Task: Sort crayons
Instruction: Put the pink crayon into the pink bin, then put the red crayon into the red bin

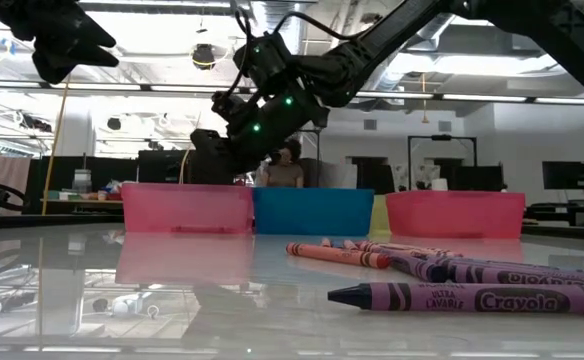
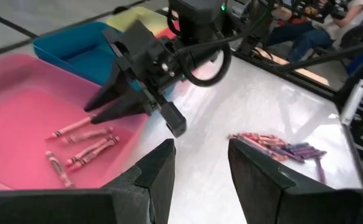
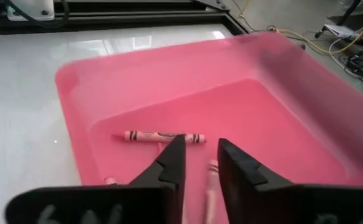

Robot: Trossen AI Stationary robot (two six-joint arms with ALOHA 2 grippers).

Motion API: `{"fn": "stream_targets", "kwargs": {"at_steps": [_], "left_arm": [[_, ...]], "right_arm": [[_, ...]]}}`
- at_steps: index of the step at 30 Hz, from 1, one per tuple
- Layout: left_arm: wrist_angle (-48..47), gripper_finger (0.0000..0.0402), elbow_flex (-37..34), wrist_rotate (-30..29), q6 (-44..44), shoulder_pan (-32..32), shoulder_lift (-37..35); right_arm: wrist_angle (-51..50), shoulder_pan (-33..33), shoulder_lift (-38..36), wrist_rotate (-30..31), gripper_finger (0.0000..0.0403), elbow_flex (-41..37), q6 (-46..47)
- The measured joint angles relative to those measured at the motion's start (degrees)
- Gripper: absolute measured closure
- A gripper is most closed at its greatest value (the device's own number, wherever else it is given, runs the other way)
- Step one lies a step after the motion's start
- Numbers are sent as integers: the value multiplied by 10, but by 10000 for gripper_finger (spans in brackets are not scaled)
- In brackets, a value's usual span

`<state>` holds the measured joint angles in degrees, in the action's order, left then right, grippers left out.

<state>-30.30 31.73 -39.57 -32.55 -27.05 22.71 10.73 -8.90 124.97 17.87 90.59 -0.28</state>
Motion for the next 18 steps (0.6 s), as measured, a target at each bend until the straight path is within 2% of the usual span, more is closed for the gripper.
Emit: {"fn": "stream_targets", "kwargs": {"at_steps": [4,7,13,18], "left_arm": [[-3,262,0,27,-13,0,0],[-3,262,0,41,-23,0,0],[-3,262,0,48,-41,0,0],[-3,262,0,49,-44,0,0]], "right_arm": [[-39,9,-2,0,288,36,-15],[-146,20,-13,0,277,91,-25],[-503,58,-32,0,276,268,-37],[-731,108,-33,0,278,381,44]]}}
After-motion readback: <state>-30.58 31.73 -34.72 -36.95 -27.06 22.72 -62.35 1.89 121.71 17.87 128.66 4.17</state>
